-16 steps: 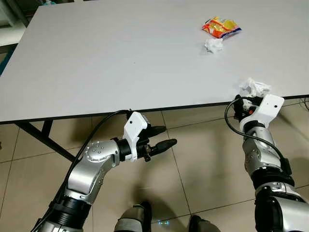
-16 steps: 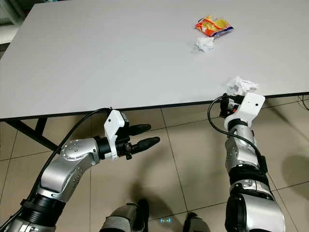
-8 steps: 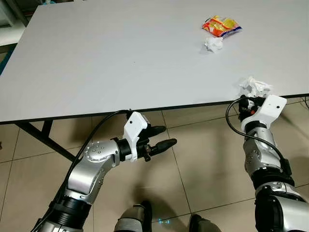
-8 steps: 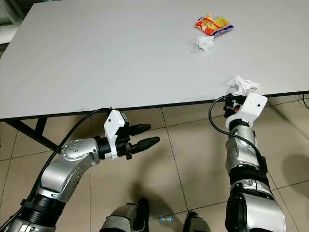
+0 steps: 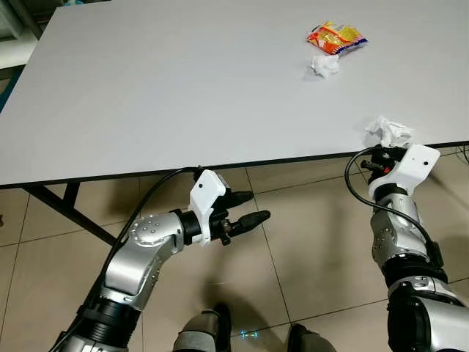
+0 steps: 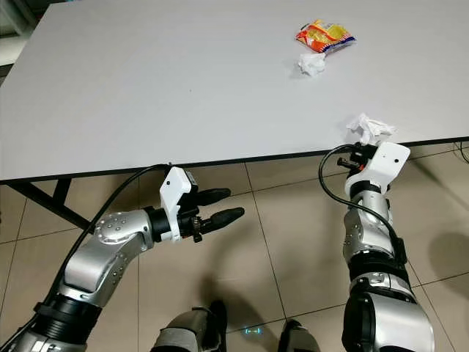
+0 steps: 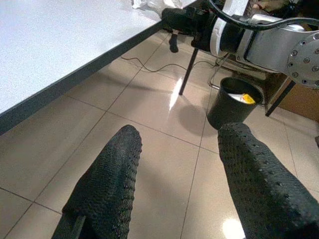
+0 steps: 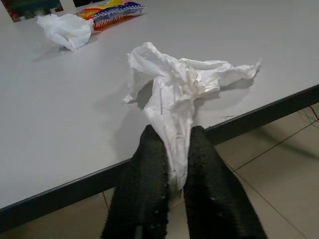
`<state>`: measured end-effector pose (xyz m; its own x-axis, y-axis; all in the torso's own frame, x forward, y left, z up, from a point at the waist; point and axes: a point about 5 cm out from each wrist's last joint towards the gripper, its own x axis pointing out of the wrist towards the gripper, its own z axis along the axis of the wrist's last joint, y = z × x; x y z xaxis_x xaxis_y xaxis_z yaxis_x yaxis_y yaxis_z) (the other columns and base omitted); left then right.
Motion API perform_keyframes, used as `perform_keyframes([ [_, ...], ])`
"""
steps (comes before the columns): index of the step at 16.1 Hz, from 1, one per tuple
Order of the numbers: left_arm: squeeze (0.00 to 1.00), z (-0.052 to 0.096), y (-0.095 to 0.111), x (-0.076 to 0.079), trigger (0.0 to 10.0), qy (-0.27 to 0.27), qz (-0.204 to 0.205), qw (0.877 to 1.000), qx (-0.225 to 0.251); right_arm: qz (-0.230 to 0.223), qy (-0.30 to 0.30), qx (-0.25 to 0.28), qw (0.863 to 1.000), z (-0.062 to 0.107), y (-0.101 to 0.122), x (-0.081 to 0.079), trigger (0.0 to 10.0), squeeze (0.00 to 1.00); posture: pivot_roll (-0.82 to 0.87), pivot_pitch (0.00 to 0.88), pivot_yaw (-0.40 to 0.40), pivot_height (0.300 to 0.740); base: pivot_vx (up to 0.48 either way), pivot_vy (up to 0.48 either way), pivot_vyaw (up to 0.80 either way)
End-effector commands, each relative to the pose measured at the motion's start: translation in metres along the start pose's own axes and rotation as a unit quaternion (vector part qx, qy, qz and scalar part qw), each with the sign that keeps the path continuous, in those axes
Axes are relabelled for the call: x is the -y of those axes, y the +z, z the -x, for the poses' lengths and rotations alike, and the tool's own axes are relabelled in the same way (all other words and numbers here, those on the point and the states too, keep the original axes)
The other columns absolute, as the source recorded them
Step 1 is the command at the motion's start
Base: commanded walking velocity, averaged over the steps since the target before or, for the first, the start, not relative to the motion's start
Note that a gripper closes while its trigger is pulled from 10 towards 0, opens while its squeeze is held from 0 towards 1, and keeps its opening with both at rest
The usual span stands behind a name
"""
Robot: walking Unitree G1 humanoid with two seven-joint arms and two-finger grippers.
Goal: Picking trash to rubbish bin
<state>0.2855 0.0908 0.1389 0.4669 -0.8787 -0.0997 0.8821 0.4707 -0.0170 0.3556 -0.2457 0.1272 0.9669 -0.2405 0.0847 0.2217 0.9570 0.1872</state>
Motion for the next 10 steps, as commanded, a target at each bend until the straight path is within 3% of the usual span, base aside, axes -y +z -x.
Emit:
perform_keyframes([
  [1, 0.00, -0.002, -0.001, -0.001, 10.0, 0.003, -0.008, 1.000, -0.006, 0.001, 0.001, 0.024, 1.000, -0.004, 0.011, -0.002, 0.0, 0.00, 0.31, 0.225, 0.071, 0.740, 0.000, 0.000, 0.00],
  [6, 0.00, -0.010, -0.003, -0.002, 10.0, 0.013, -0.004, 1.000, 0.000, 0.009, 0.000, 0.099, 0.995, -0.003, 0.039, -0.007, 0.0, 0.00, 0.28, 0.196, 0.056, 0.740, 0.000, 0.000, 0.00],
  [10, 0.00, -0.017, -0.006, -0.012, 10.0, 0.075, -0.034, 0.997, -0.015, 0.037, -0.010, 0.139, 0.989, 0.013, 0.050, -0.013, 0.0, 0.00, 0.26, 0.174, 0.038, 0.740, 0.000, 0.000, 0.00],
])
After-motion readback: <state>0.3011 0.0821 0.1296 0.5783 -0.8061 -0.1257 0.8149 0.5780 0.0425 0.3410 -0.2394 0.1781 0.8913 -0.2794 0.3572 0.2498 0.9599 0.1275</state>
